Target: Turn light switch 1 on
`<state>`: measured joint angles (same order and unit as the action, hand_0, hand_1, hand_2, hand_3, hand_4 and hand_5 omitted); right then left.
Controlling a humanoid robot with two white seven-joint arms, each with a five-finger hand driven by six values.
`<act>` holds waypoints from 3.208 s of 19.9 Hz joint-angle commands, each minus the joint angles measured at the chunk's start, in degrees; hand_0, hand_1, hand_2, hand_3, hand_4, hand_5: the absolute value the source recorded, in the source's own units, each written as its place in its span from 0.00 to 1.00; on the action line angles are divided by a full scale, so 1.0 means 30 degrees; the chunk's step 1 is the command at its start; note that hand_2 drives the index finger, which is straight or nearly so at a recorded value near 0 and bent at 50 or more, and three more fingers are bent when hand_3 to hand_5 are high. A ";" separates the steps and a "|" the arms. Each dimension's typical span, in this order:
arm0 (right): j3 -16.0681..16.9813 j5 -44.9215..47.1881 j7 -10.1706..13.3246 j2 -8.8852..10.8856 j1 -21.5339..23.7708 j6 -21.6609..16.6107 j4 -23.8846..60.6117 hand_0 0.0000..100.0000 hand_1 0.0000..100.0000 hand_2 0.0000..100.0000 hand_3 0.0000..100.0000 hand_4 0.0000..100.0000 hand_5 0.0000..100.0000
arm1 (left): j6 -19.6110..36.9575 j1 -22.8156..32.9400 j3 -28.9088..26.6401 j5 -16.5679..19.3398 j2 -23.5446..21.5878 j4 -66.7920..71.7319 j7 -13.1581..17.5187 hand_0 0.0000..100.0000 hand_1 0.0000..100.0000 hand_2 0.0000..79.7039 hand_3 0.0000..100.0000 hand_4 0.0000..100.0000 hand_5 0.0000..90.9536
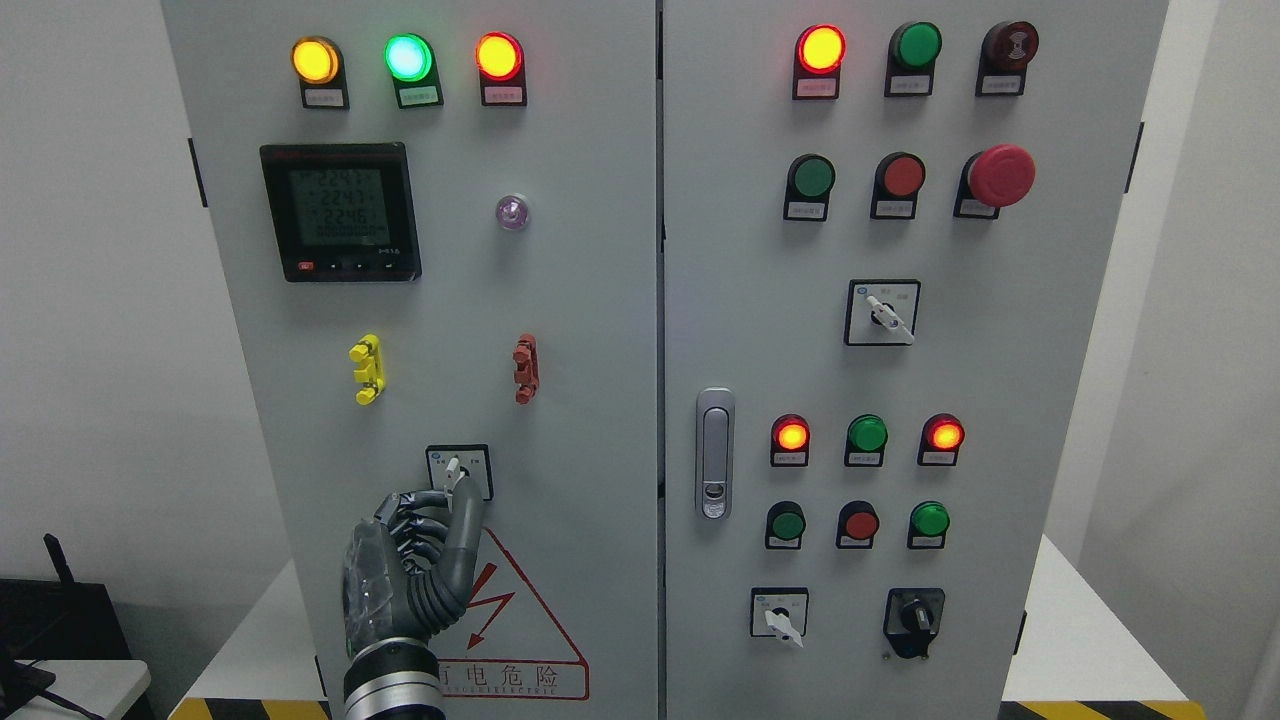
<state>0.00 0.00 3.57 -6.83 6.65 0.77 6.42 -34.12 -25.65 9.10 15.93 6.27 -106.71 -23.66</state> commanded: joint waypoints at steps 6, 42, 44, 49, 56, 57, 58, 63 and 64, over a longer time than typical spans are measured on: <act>-0.0322 0.0469 0.0012 -0.0010 0.0011 0.0007 0.0000 0.12 0.39 0.00 0.00 0.00 0.00 | -0.0199 -0.0238 0.0013 -0.0006 0.0050 -0.0026 0.0064 0.29 0.34 0.55 0.79 0.85 0.97; -0.0322 0.0469 0.0012 -0.0010 0.0011 -0.0022 0.0000 0.12 0.39 0.00 0.00 0.00 0.00 | -0.0492 -0.0355 0.0043 -0.0006 -0.0008 0.0121 0.0240 0.40 0.23 0.54 0.78 0.85 0.97; -0.0322 0.0469 0.0012 -0.0010 0.0011 0.0007 0.0000 0.12 0.39 0.00 0.00 0.00 0.00 | -0.0492 -0.0355 0.0043 -0.0006 -0.0009 0.0150 0.0269 0.40 0.23 0.54 0.78 0.85 0.97; -0.0322 0.0469 0.0012 -0.0010 0.0010 -0.0022 0.0000 0.12 0.39 0.00 0.00 0.00 0.00 | -0.0492 -0.0384 0.0043 -0.0006 -0.0038 0.0150 0.0269 0.40 0.24 0.54 0.79 0.85 0.97; -0.0322 0.0469 0.0012 -0.0010 -0.0018 -0.0022 0.0000 0.12 0.39 0.00 0.00 0.00 0.00 | -0.0492 -0.0413 0.0043 -0.0006 -0.0126 0.0150 0.0474 0.43 0.24 0.54 0.79 0.85 0.97; -0.0322 0.0469 0.0012 -0.0010 -0.0019 -0.0022 0.0000 0.12 0.39 0.00 0.00 0.00 0.00 | -0.0550 -0.0442 0.0043 -0.0006 -0.0126 0.0150 0.0503 0.43 0.24 0.54 0.79 0.85 0.97; -0.0322 0.0469 0.0012 -0.0010 0.0010 -0.0022 0.0000 0.12 0.39 0.00 0.00 0.00 0.00 | -0.0550 -0.0501 0.0043 -0.0006 -0.0126 0.0179 0.0503 0.44 0.23 0.54 0.79 0.85 0.97; -0.0322 0.0469 0.0012 -0.0010 -0.0018 -0.0022 0.0000 0.12 0.39 0.00 0.00 0.00 0.00 | -0.0550 -0.0560 0.0043 -0.0006 -0.0126 0.0297 0.0503 0.47 0.22 0.54 0.80 0.85 0.97; -0.0322 0.0469 0.0012 -0.0010 0.0010 -0.0022 0.0000 0.12 0.39 0.00 0.00 0.00 0.00 | -0.0550 -0.0531 0.0043 -0.0006 -0.0126 0.0297 0.0561 0.47 0.22 0.55 0.80 0.85 0.97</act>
<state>0.00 0.00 3.57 -6.84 6.65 0.74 6.42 -35.83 -27.14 9.22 15.91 6.01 -106.11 -22.18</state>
